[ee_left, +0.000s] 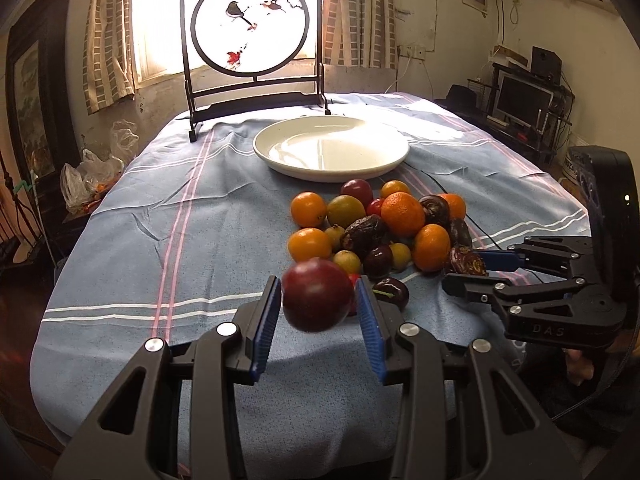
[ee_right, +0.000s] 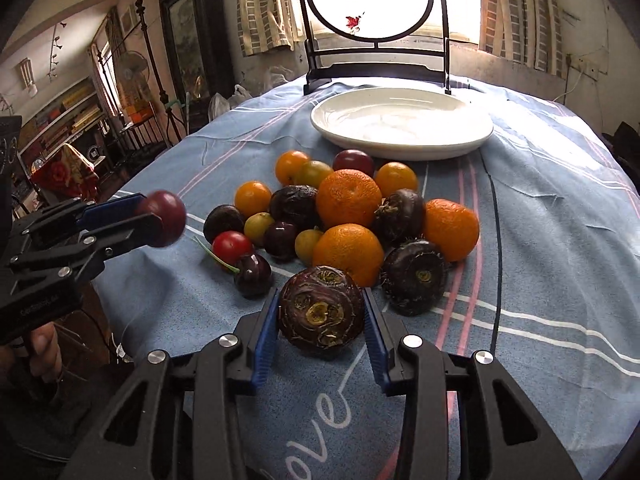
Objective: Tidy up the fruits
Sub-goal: 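Grasp a dark red plum with the left tool while the right tool grasps a wrinkled brown passion fruit, then lower both held fruits onto the white plate and open both tools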
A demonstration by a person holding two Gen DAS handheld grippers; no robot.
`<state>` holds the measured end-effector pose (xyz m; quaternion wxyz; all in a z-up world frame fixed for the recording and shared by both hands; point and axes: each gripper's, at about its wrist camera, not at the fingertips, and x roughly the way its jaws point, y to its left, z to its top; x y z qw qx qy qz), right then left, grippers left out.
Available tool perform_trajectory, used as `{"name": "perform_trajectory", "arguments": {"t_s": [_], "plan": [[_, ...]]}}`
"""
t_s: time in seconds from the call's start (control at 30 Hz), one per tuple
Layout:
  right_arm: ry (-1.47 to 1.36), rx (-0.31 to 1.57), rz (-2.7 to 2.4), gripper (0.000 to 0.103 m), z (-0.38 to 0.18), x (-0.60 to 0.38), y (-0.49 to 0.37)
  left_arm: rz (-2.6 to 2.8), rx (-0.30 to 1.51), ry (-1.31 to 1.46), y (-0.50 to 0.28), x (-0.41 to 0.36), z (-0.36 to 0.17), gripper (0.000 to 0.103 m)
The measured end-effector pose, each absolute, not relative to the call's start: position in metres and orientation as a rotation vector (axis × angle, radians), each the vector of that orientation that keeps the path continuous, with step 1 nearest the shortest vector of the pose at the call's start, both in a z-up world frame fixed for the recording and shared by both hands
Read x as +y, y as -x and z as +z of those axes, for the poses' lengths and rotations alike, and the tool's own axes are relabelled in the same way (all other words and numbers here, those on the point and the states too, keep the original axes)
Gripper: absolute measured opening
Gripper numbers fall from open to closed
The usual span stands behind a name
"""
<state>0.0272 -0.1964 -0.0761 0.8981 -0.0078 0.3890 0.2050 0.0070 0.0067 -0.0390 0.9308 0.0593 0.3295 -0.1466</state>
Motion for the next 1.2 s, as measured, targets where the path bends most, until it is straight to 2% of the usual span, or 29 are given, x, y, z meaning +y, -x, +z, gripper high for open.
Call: {"name": "perform_trajectory", "arguments": {"t_s": [0.17,0.4,0.43,0.47,0.5,0.53,0.7,0.73,0.77,1.03,1.2], "plan": [[-0.021,0.759,0.414,0.04,-0.055,-0.217,-0.03,-0.297,0.663,-0.126,-0.017,0.008,-0.032,0.038],[-0.042,0.756,0.397,0.04,-0.052,-0.234,-0.038,-0.297,0.774,-0.155,-0.03,0.013,-0.061,0.037],[-0.048,0.765,0.399,0.04,-0.055,-0.235,-0.038,-0.304,0.788,-0.15,-0.031,0.013,-0.066,0.04],[-0.055,0.775,0.403,0.04,-0.058,-0.235,-0.038,-0.31,0.789,-0.14,-0.03,0.015,-0.069,0.049],[-0.058,0.785,0.407,0.04,-0.061,-0.235,-0.039,-0.303,0.788,-0.142,-0.03,0.014,-0.072,0.054],[-0.056,0.791,0.408,0.04,-0.065,-0.232,-0.041,-0.295,0.787,-0.151,-0.032,0.012,-0.075,0.056],[-0.053,0.81,0.406,0.04,-0.071,-0.229,-0.038,-0.323,0.819,-0.146,-0.041,0.001,-0.09,0.055],[-0.052,0.805,0.404,0.04,-0.07,-0.23,-0.037,-0.321,0.815,-0.139,-0.041,0.003,-0.092,0.044],[-0.052,0.801,0.403,0.04,-0.07,-0.231,-0.036,-0.314,0.808,-0.138,-0.04,0.004,-0.091,0.038],[-0.056,0.776,0.404,0.04,-0.062,-0.237,-0.035,-0.369,0.722,-0.096,-0.022,0.013,-0.054,0.038],[-0.049,0.743,0.387,0.04,-0.038,-0.244,-0.062,-0.396,0.742,-0.053,-0.06,0.011,-0.033,0.038]]}}
